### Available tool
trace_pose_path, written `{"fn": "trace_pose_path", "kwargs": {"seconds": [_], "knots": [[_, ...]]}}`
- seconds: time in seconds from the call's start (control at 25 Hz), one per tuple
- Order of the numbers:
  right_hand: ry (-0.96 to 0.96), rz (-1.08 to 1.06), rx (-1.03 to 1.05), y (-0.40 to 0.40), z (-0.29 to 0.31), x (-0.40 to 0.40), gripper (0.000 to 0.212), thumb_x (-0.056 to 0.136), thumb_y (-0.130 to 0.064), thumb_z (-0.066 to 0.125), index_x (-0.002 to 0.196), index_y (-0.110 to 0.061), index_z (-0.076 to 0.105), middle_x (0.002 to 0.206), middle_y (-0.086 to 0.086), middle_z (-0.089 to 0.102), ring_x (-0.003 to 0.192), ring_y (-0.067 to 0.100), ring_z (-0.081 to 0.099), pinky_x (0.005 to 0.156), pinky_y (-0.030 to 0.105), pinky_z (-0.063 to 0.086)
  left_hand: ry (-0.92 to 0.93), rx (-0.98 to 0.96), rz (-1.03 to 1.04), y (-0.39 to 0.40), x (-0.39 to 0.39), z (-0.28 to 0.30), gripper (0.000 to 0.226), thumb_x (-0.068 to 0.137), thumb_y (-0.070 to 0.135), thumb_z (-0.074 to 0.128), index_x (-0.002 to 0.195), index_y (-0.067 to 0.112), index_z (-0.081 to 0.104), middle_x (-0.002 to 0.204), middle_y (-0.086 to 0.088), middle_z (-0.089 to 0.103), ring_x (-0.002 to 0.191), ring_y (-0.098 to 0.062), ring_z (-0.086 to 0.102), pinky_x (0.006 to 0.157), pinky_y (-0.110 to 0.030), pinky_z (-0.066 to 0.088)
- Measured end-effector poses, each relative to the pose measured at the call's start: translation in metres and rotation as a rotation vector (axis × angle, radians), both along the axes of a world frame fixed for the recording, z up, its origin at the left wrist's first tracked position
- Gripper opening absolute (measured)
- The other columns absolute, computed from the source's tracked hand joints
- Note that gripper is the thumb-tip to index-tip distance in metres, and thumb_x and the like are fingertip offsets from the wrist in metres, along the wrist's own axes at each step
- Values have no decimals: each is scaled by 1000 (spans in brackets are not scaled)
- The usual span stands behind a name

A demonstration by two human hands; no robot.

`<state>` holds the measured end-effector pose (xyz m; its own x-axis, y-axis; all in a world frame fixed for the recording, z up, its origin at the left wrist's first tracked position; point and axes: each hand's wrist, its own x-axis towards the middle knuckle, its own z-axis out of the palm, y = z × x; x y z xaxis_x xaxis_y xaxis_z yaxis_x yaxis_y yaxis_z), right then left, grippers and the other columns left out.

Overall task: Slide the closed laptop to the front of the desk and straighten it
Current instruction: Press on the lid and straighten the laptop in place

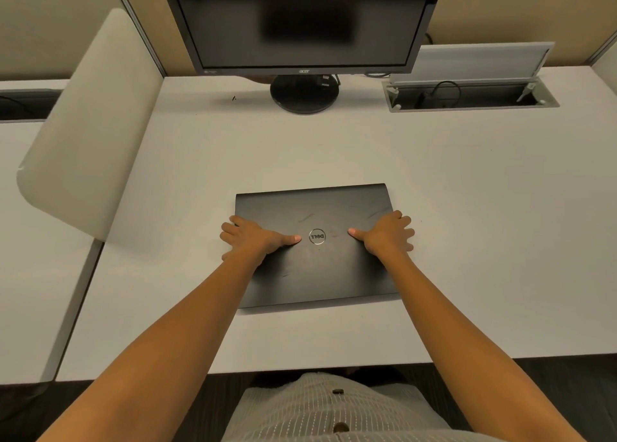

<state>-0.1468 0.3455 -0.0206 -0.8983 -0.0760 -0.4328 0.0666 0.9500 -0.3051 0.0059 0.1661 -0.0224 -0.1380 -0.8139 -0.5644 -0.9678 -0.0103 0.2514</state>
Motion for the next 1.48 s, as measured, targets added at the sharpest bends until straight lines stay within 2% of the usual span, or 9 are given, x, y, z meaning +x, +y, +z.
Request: {"fn": "trace_pose_path", "kwargs": {"seconds": [0.36,0.64,0.8,0.92,1.0,1.08,1.2,1.32,1.48], "knots": [[12,6,22,4,-4,6,109,67,-59,80,144,-2,27,144,15,35,129,37,41,97,50,43,-18,7,-8,3,5,-1,173,25,79,85,157,7,0,152,-13,20,142,-31,20,108,-50,38],[18,20,6,9,-5,5,108,67,-62,79,142,-4,29,144,16,36,129,38,41,99,50,43,-44,11,-56,-1,-5,12,156,30,76,88,148,-1,20,138,-13,33,129,-28,34,103,-36,37],[34,53,-32,16,-7,3,110,64,-67,78,142,-5,30,144,15,36,129,37,42,98,51,43,26,12,-39,5,6,2,162,34,81,83,154,3,9,151,-10,22,142,-29,22,108,-49,34],[100,132,-240,33,-13,-3,107,62,-69,77,141,-9,36,140,10,41,128,32,44,99,48,44,182,-153,3,4,18,-12,122,61,81,70,149,7,28,148,-10,35,140,-31,31,106,-52,32],[77,145,-561,47,-19,-11,89,74,-55,78,143,-14,38,142,6,44,129,26,46,104,38,44,426,-235,30,-6,32,-23,83,85,59,67,147,11,40,148,-11,46,138,-33,40,110,-50,33],[-3,149,-766,58,-24,-17,77,86,-39,73,149,-19,33,150,2,43,135,21,45,105,28,39,631,-190,46,-11,48,-29,68,93,40,67,151,16,40,151,-7,48,138,-30,45,114,-43,36],[-27,192,-799,65,-31,-20,79,89,-34,70,154,-23,26,156,-3,38,139,17,41,108,27,36,743,-119,18,-7,61,-31,84,85,37,79,156,22,35,157,3,43,141,-20,44,113,-30,34],[19,230,-765,68,-38,-21,81,87,-36,71,154,-26,28,156,-5,38,140,16,40,113,32,35,772,-90,8,-5,63,-32,104,72,42,89,157,25,33,158,8,41,142,-16,42,114,-30,35],[35,237,-768,67,-39,-21,81,86,-35,73,154,-24,30,155,-3,39,140,18,41,109,27,34,783,-98,9,-5,66,-33,108,69,42,90,158,23,33,157,6,43,141,-18,44,113,-28,35]]}}
